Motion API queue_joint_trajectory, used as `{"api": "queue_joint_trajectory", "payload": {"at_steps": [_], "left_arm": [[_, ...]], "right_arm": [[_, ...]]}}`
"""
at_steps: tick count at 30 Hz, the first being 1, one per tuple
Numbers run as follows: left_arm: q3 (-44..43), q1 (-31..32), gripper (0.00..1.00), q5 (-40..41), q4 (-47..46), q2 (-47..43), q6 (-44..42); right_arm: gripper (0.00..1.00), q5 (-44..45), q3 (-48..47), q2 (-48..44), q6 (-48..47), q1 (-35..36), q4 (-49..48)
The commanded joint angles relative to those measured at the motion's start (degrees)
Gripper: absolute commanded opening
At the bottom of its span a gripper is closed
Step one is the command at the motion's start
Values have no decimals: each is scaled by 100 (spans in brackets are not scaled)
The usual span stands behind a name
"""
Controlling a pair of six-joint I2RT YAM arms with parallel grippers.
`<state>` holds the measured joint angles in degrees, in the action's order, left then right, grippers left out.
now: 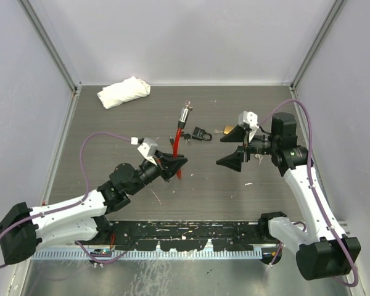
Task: Lock with the key
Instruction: Adjust the key in the lock.
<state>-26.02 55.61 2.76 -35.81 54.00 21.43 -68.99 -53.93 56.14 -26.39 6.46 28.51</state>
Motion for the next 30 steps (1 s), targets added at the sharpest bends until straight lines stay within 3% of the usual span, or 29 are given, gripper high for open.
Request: {"api": "queue_joint_trajectory", "payload": {"at_steps": [1, 5, 19, 30], "left_arm": [[-280, 257, 0, 654, -1218, 213, 212], [-327, 428, 0, 925, -1590, 547, 256], [-922, 516, 0, 937, -2029, 1617, 333], [-1238, 655, 0, 1066, -1958, 2257, 24]], "right_arm": [[98, 171, -91, -53, 557, 46, -721], [98, 185, -253, 89, 1096, 84, -1106], [92, 955, 131, 602, 4499, 1019, -4359], [82, 1554, 83, 917, 4910, 1456, -4640]]}}
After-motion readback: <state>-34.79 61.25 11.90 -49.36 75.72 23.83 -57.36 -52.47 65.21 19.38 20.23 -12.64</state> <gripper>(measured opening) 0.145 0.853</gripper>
